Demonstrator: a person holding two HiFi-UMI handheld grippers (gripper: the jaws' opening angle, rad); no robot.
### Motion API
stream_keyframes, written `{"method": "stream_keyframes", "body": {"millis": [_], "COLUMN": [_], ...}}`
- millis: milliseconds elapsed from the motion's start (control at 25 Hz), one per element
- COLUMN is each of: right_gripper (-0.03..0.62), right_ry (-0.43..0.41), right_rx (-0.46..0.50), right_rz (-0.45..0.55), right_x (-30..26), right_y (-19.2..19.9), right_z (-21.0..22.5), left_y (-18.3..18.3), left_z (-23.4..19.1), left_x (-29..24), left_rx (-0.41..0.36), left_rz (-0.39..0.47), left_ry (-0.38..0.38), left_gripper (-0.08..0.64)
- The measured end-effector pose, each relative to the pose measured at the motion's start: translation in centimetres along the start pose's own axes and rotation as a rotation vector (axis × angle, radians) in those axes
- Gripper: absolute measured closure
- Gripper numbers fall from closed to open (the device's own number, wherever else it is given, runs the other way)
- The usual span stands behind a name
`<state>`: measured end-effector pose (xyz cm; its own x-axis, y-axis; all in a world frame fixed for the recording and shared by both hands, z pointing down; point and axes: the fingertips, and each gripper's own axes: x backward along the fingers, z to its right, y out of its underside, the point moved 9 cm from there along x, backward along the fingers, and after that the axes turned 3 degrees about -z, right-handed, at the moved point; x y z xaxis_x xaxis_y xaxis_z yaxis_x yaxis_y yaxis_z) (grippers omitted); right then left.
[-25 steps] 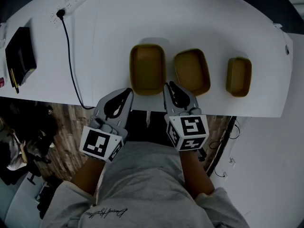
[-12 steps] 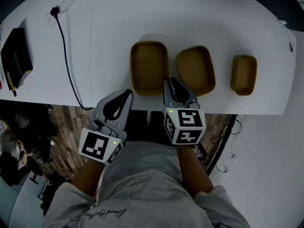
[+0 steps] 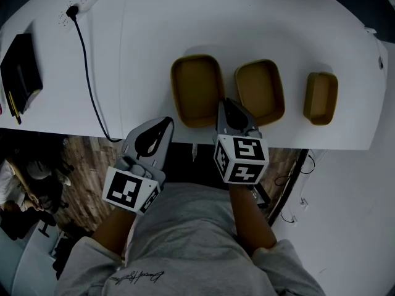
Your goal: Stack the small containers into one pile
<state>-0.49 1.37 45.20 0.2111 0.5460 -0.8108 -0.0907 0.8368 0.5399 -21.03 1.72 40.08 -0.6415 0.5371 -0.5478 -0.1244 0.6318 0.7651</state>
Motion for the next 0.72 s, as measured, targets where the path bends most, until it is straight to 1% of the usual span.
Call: {"method": "stream_keyframes", "body": {"millis": [400,720], "right_gripper": [0.563,0.563], "right_ry": [-0.016,-0.061], "right_rx": [-0.017,-0.005], "right_rz": [0.013,0.048], "right_x": [0.3,2.1], "right_y": [-0.1,-0.9], "right_z": [-0.2,-0.4], "left_y": [0.3,0.2], "left_z": [-0.2,0.2], "left_x": [0.3,0.6], "left_rx": [0.008,0.01], "left_rz": [0.001,0.012], "left_ry": [-0.004,-0.004], "left_gripper": [0.558,0.558]}}
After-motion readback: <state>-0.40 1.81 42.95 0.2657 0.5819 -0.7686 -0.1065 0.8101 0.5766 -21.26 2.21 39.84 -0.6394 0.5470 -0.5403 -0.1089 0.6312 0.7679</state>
